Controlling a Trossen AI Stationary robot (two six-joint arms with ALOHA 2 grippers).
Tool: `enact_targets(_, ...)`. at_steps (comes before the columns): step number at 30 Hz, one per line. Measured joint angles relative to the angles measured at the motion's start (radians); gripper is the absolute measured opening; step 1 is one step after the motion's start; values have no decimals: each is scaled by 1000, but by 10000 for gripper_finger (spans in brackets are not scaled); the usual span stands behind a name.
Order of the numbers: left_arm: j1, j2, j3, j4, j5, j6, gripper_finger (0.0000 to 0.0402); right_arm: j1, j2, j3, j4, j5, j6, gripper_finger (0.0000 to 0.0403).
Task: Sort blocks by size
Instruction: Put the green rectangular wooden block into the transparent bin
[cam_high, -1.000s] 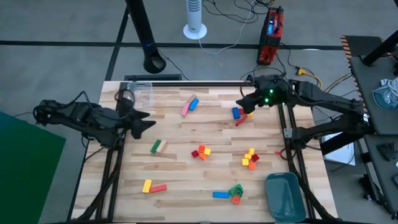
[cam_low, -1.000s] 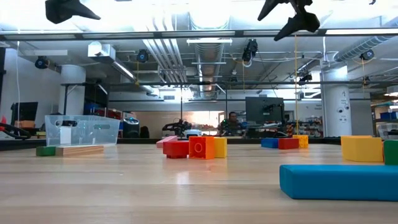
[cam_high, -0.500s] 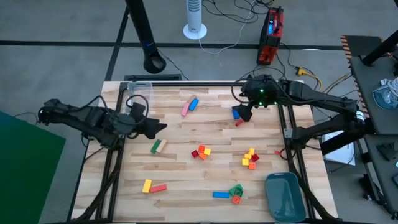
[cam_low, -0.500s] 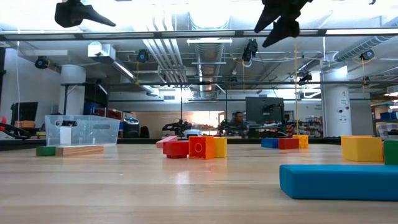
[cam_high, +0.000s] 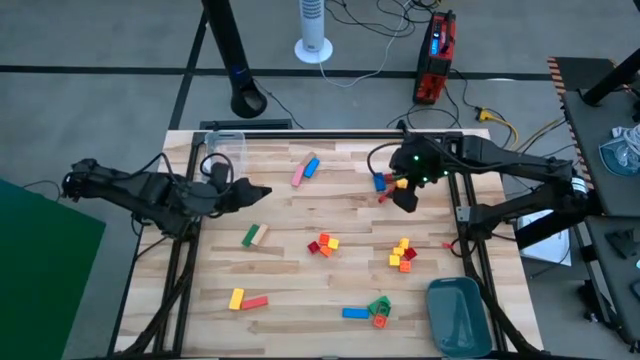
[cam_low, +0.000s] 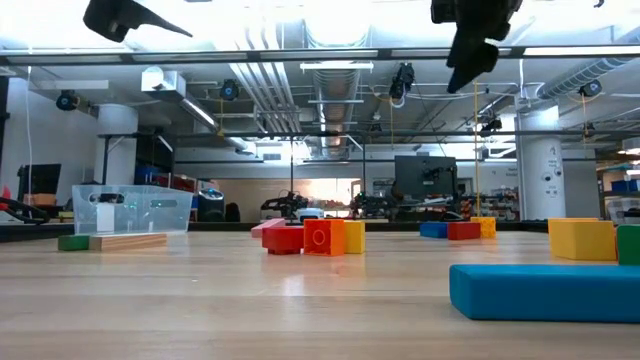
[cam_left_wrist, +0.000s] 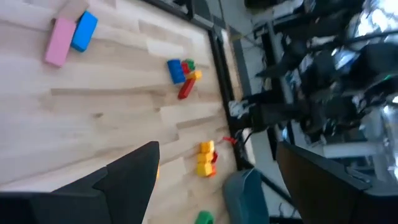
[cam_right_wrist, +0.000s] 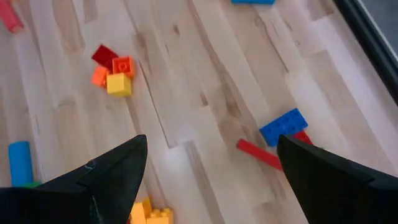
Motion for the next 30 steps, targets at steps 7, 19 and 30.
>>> enact_targets(7,0,21,0,69,-29,5,311,-1,-31,-48,7,1,3,350)
enact_targets(19,0,43,0,84,-29,94,311,-2,-23,-47,118,10,94,350)
enact_targets(30,0,107,0,86,-28,231,311,-2,-23,-47,243,12,76,350)
